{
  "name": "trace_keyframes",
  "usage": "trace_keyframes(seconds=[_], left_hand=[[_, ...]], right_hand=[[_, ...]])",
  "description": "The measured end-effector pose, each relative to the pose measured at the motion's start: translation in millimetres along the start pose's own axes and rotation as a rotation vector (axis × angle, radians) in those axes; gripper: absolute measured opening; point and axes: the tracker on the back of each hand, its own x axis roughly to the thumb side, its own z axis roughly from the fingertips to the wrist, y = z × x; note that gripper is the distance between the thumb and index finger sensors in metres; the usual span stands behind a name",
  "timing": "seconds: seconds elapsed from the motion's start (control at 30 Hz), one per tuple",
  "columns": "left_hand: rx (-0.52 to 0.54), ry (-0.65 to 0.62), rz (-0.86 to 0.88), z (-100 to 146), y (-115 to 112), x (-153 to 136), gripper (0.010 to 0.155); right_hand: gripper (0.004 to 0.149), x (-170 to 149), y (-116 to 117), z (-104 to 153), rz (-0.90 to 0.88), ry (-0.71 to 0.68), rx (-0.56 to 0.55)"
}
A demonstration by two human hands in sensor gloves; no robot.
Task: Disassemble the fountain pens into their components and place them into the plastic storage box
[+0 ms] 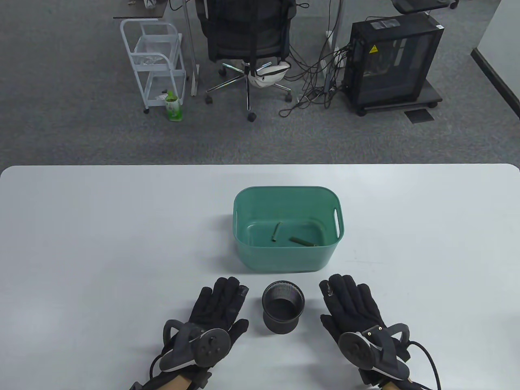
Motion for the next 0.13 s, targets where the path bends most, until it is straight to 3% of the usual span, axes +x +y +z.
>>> trace_keyframes(seconds=[0.13], left_hand=[[-0.004, 0.001, -0.001, -0.1, 0.0, 0.0, 0.070]], right_hand=[[0.068, 0.4, 0.2, 0.1, -0.003, -0.002, 0.002]])
